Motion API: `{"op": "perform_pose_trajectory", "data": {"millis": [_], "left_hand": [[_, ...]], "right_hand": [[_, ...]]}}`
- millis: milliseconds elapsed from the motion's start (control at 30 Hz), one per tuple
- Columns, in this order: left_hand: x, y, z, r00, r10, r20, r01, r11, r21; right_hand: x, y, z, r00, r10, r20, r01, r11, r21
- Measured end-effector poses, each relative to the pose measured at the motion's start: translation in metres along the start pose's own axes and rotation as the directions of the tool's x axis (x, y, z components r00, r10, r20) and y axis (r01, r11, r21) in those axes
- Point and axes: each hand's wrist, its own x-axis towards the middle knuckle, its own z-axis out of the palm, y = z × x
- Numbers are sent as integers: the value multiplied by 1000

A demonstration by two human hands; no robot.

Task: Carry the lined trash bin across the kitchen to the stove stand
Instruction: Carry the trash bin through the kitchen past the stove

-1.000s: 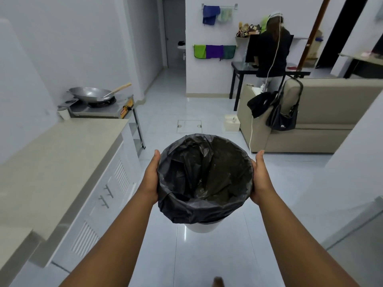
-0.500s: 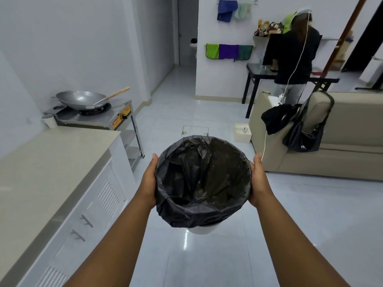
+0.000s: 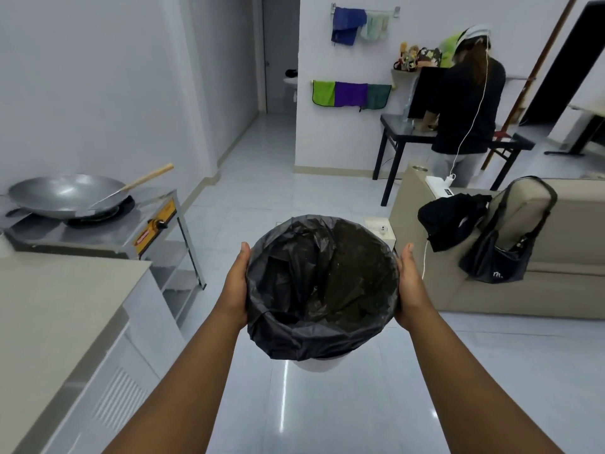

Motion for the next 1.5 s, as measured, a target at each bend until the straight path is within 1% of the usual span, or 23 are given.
{"op": "perform_pose_trajectory", "data": {"millis": [100, 200, 333, 533, 667, 767, 867, 967, 1100, 1267, 1500], "left_hand": [[60, 25, -3, 1000, 2, 12, -3, 1000, 26], [111, 42, -4, 1000, 5, 11, -6, 999, 36], [179, 53, -4, 1000, -3, 10, 3, 999, 37], [289, 64, 5, 999, 5, -42, -4, 1000, 22], [363, 78, 18, 996, -3, -92, 4, 1000, 10], [417, 90, 27, 991, 19, -134, -17, 1000, 17], [468, 99, 34, 984, 51, -169, -48, 999, 23], [514, 106, 37, 984, 38, -175, -37, 999, 5], [586, 118, 30, 985, 28, -173, -36, 999, -40], [689, 137, 11, 985, 20, -172, -30, 998, -57], [834, 194, -19, 984, 7, -177, -19, 998, -65]], "right_hand": [[57, -20, 14, 1000, -19, -8, 19, 999, 25], [107, -34, 21, 1000, -5, -6, 5, 999, 43], [181, -51, 22, 999, 19, -40, -18, 1000, 4], [308, -72, 18, 999, 6, -37, -6, 1000, 6], [386, -100, 15, 999, 36, 32, -37, 999, 23], [444, -122, 13, 995, 59, 82, -57, 998, -28], [503, -142, 12, 993, 82, 86, -76, 995, -69], [554, -155, 12, 991, 92, 101, -87, 995, -46], [626, -170, 21, 988, 98, 123, -91, 994, -57], [723, -187, 42, 990, 92, 109, -82, 993, -88], [866, -222, 85, 991, 107, 82, -95, 986, -137]]}}
